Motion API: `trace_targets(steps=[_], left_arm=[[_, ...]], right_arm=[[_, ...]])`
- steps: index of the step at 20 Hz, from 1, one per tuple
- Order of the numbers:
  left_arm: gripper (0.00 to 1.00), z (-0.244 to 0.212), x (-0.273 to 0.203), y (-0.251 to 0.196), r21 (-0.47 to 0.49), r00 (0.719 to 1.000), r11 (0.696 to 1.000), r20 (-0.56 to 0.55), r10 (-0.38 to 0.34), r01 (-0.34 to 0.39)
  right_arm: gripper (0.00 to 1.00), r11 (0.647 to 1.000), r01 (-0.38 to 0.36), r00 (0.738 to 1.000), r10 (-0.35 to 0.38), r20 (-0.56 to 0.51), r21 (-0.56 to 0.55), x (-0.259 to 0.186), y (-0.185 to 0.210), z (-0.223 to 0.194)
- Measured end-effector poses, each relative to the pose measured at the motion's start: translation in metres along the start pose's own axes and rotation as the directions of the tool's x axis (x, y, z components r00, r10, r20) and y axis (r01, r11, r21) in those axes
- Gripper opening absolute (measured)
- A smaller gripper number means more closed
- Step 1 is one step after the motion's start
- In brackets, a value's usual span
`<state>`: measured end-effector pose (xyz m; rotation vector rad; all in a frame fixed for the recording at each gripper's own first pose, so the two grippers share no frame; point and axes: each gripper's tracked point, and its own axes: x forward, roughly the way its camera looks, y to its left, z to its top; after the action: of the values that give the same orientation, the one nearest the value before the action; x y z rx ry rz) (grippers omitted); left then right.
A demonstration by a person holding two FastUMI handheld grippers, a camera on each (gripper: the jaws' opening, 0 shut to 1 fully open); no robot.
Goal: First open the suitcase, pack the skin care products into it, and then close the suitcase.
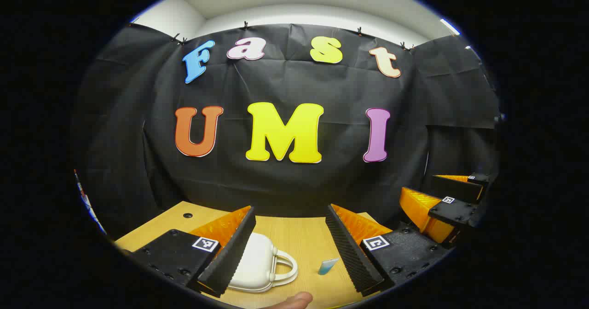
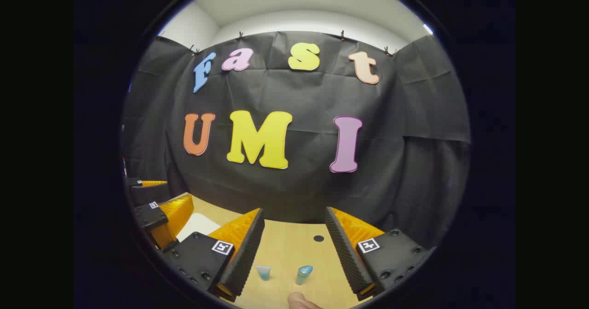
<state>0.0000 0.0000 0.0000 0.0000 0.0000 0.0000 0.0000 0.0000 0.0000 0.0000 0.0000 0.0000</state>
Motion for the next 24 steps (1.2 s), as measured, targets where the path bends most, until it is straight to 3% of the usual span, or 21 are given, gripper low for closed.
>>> trace_targets(steps=[19, 24], left_arm=[[0.98, -0.014, 0.017, -0.012, -0.004, 0.999, 1.0, -0.031, -0.029, 0.028], [0.98, -0.065, 0.028, -0.004, 0.104, 0.997, 0.994, -0.071, -0.018, 0.026]], right_arm=[[0.8, 1.0, -0.004, 1.0, 0.004, -0.013, -0.005, 0.01, -0.007, -0.009], [0.77, 0.998, 0.057, 0.998, -0.057, 0.0, -0.038, 0.012, -0.04, -0.011]])
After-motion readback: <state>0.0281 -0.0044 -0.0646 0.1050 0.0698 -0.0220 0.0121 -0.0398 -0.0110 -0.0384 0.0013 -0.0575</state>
